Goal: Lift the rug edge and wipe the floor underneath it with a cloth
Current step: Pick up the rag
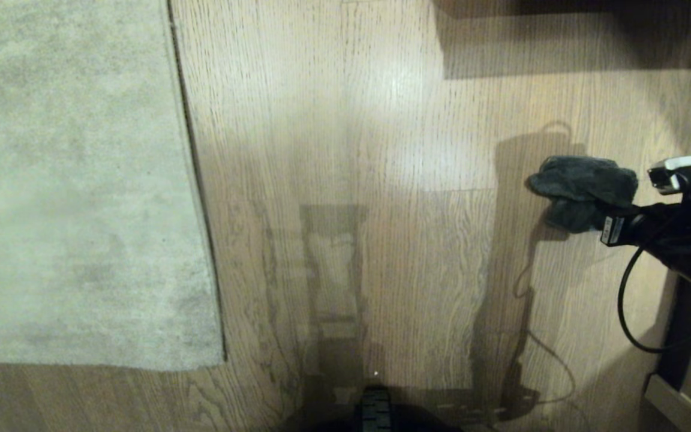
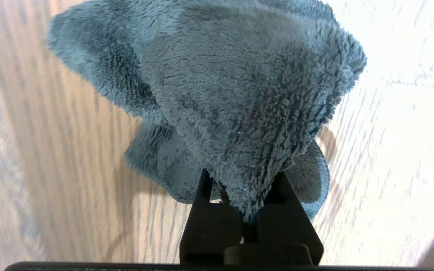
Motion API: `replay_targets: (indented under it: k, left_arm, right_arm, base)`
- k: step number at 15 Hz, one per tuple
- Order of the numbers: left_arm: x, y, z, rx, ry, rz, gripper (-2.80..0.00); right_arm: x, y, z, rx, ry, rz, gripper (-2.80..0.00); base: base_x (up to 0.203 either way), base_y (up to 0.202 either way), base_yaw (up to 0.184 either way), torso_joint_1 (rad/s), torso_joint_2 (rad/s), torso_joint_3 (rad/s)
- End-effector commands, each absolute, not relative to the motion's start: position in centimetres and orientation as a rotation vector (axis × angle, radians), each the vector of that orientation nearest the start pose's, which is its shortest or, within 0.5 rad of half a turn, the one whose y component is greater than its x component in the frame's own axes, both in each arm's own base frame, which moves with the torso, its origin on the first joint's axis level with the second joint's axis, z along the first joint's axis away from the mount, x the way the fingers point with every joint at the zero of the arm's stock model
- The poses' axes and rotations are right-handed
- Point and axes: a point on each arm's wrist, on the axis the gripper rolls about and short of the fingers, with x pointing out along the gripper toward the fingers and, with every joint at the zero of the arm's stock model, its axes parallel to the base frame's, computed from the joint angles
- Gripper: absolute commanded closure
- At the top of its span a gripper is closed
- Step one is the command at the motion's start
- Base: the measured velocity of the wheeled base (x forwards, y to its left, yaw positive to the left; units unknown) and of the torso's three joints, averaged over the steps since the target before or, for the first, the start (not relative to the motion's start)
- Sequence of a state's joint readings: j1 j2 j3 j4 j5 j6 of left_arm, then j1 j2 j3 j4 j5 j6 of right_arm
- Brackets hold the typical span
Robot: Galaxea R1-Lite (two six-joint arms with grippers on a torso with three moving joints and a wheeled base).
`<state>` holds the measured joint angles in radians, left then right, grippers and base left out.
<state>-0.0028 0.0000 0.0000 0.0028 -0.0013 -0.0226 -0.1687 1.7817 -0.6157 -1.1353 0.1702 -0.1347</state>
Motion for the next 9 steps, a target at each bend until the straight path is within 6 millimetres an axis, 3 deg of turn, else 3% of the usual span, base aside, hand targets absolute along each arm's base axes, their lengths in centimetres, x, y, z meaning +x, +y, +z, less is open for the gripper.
replay_targets:
  k: [1, 9]
  left_arm:
    - [-2.3, 0.0, 7.5, -0.023, 0.004, -0.005, 0.0]
    - [-2.3, 0.0, 7.5, -0.023, 0.003, -0.005, 0.0]
  right_arm:
    - [28.5, -4.5, 16.3, -0.132, 0.022, 0.005, 0.0]
    - [23.1, -3.3, 15.3, -0.12, 0.064, 0.136, 0.0]
  base:
    - [0.0, 0.0, 0.0, 0.0, 0.0, 0.0]
    - [0.0, 0.0, 0.0, 0.0, 0.0, 0.0]
